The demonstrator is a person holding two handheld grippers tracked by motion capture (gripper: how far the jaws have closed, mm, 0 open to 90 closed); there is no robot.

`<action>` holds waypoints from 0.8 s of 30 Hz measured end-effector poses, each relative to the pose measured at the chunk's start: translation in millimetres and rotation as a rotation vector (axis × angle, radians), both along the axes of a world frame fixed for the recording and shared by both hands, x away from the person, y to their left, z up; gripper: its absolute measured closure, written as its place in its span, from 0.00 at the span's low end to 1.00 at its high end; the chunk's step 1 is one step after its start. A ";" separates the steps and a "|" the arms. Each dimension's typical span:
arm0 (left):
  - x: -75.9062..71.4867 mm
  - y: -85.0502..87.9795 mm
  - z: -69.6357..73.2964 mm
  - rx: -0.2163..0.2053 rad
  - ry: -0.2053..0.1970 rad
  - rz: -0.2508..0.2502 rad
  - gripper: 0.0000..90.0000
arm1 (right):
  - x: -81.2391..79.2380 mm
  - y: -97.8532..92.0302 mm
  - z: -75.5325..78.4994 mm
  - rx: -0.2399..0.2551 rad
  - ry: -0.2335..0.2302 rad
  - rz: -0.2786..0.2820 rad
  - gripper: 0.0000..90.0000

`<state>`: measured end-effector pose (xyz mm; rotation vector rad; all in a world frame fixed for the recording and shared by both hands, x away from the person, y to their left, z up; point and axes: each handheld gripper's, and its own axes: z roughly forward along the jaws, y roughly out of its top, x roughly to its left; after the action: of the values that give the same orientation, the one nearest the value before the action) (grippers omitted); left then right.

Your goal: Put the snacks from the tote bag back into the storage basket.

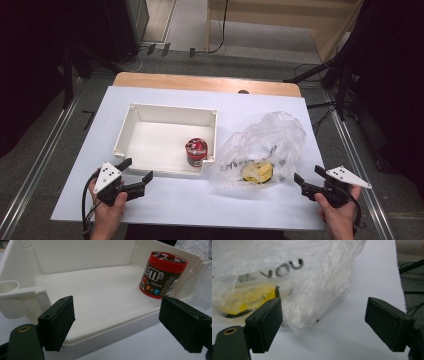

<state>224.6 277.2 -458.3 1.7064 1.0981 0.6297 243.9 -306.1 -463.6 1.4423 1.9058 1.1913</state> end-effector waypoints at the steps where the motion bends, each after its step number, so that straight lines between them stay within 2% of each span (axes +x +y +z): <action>1: -0.1 -0.1 0.0 0.000 0.000 0.000 0.15 | -1.6 -2.8 -1.7 -0.004 0.004 -0.004 0.17; 9: 0.9 0.2 0.1 -0.007 -0.001 0.004 0.15 | -24.0 -28.1 -13.3 0.016 0.035 -0.064 0.17; 14: 1.3 -0.3 0.0 -0.004 -0.001 0.010 0.15 | -39.9 -45.1 -16.8 0.036 0.028 -0.093 0.17; 15: 1.3 -0.5 -0.1 -0.005 0.000 0.010 0.15 | -42.6 -49.5 -17.0 0.053 0.025 -0.102 0.17; 19: 1.5 -0.3 -0.1 -0.007 0.003 0.015 0.15 | -44.0 -59.0 -18.9 0.075 0.013 -0.127 0.17; 24: 1.5 0.0 -0.1 -0.010 0.004 0.017 0.15 | -41.7 -57.4 -18.4 0.077 0.006 -0.118 0.17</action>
<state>226.1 277.2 -458.4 1.6917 1.1177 0.6307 202.2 -363.5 -482.1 1.5765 1.7701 1.2176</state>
